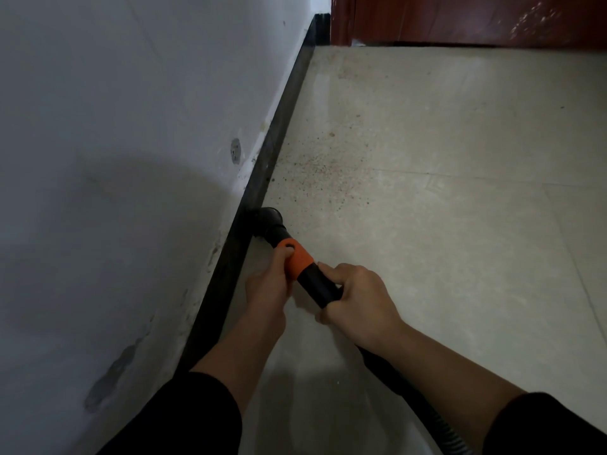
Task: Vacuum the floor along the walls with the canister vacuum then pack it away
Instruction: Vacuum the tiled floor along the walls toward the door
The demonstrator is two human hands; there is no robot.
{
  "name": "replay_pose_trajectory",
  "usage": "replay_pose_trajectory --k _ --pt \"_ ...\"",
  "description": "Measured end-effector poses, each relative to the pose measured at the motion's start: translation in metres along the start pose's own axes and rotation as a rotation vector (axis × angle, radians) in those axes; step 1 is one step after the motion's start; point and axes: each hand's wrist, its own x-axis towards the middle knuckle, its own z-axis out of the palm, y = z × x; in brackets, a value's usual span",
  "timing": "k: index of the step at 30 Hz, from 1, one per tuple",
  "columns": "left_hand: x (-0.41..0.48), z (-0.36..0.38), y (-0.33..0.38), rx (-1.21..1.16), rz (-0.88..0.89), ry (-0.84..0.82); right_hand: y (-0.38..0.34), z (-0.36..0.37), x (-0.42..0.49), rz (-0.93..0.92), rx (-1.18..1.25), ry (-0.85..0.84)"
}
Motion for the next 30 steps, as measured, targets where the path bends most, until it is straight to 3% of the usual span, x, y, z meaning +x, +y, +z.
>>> replay_pose_trajectory --k 14,30 --pt "-0.016 0.002 0.004 -0.013 0.033 0.002 -0.003 -0.004 -0.004 -0.019 0.01 -0.013" --pt "-0.038 0.03 0.002 0.138 0.011 -0.034 0.011 -0.026 -0.026 0.063 -0.034 0.03"
